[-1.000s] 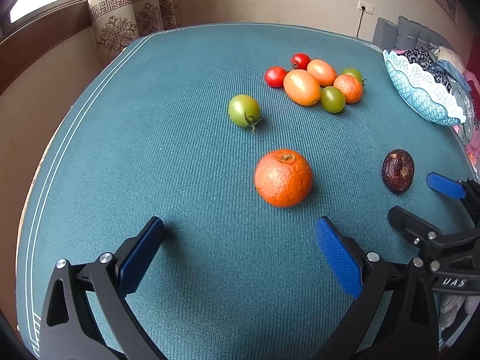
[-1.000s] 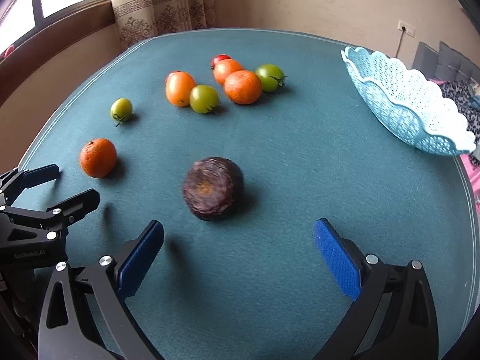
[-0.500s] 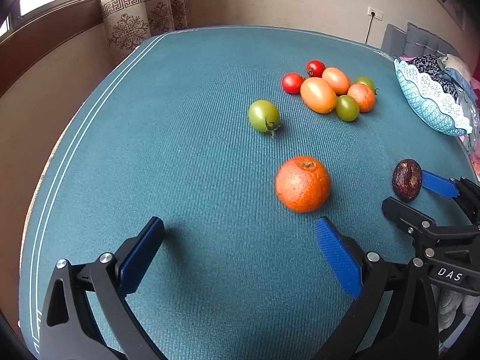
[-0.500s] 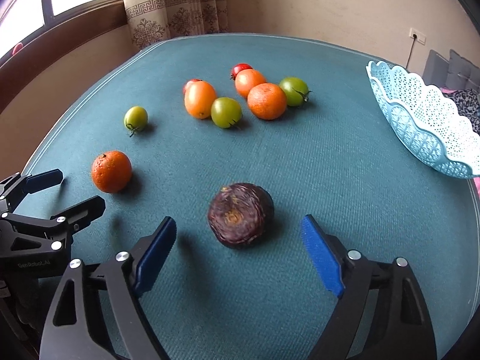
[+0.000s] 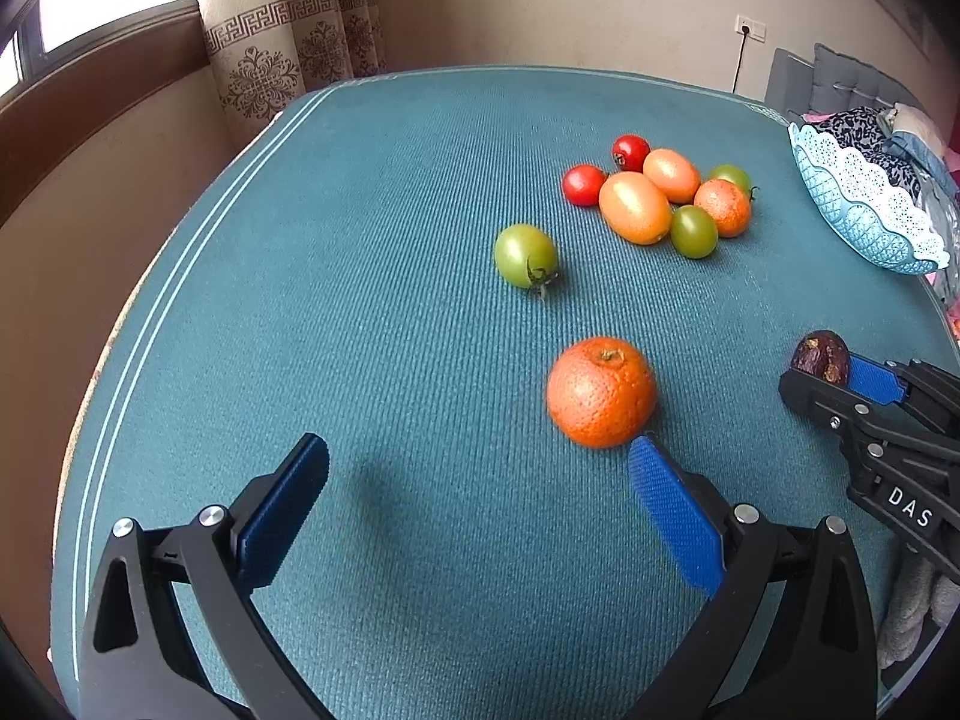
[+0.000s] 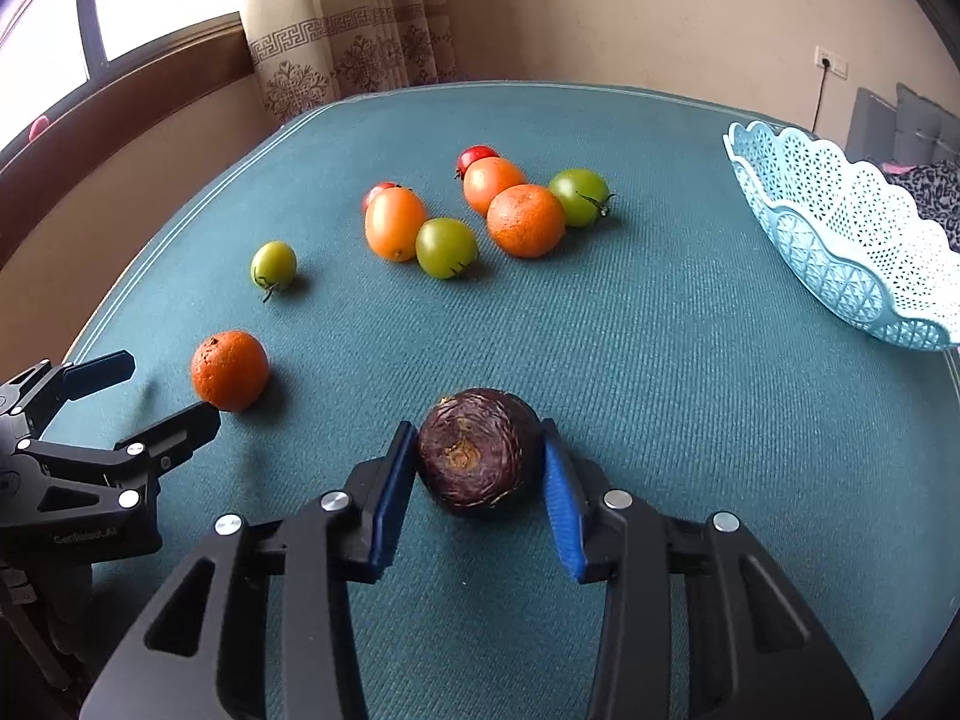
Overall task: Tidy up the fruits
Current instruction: 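Grasp the dark purple fruit with the right gripper while the left gripper grasps a mandarin orange, then carry the purple fruit into the blue basket with the right gripper while the left drops the mandarin there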
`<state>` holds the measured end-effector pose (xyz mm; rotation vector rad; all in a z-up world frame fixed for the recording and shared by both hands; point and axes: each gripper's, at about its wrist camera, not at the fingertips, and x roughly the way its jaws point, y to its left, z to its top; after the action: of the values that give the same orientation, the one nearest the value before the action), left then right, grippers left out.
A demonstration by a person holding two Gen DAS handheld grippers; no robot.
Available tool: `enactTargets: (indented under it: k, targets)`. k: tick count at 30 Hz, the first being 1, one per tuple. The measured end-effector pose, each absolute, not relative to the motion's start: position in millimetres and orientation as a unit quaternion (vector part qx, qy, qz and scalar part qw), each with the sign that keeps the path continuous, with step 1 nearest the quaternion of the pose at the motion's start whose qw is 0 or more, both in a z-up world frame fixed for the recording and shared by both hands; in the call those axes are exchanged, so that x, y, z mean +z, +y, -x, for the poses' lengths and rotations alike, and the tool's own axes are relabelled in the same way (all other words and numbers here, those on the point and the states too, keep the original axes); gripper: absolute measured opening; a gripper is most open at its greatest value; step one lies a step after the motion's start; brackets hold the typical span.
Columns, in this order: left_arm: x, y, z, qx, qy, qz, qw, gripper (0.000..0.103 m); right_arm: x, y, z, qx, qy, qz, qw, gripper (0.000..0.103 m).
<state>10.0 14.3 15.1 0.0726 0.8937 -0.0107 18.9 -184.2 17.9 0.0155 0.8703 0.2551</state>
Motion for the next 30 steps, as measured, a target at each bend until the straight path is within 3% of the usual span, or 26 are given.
enactTargets:
  k: [8, 18, 30]
  targets:
    - [22.0, -4.3, -16.5, -0.021, 0.416, -0.045, 0.908, 0.1, 19.2, -197.3, -15.9, 0.108, 0.419, -0.023, 0.901, 0.041]
    - [13.2, -19.0, -30.3, -0.068, 0.431, -0.027, 0.899, 0.04, 39.5, -223.5, -8.3, 0.089, 0.389, -0.042, 0.916, 0.041]
    - [35.3, -42.1, -22.1, -0.081, 0.408, -0.05, 0.908, 0.04, 85.9, -309.5, -28.5, -0.015, 0.313, -0.095, 0.945, 0.041]
